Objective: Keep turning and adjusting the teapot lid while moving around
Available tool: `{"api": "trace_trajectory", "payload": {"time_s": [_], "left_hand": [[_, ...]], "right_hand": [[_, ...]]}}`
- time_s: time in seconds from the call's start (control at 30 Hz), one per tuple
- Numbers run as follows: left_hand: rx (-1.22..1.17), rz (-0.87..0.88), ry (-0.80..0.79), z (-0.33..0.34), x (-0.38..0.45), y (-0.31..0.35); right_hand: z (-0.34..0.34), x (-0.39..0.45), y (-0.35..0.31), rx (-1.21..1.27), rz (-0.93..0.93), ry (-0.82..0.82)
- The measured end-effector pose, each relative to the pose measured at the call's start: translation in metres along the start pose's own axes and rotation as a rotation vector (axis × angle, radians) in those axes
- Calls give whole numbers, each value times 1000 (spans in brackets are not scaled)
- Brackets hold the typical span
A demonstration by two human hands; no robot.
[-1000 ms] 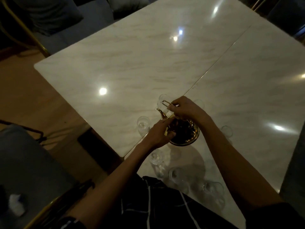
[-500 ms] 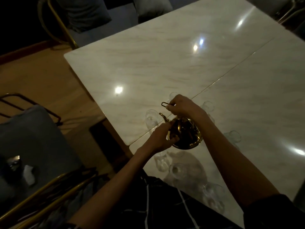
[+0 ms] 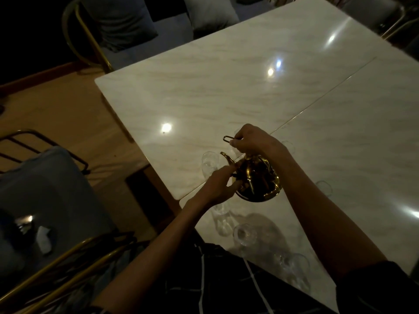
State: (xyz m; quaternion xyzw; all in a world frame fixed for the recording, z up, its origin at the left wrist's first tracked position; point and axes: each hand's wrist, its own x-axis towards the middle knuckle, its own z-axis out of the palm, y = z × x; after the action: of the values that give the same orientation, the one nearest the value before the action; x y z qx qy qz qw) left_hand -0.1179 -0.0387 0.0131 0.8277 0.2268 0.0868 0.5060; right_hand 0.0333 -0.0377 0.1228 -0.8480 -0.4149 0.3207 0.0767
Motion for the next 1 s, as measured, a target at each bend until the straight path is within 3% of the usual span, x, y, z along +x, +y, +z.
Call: {"api": "trace_trajectory", "payload": {"time_s": [1.0], "left_hand": [[29,-3,-35,-6,-1,5]], "right_hand": [[-11,-14,-10,14,-4,-8]]}}
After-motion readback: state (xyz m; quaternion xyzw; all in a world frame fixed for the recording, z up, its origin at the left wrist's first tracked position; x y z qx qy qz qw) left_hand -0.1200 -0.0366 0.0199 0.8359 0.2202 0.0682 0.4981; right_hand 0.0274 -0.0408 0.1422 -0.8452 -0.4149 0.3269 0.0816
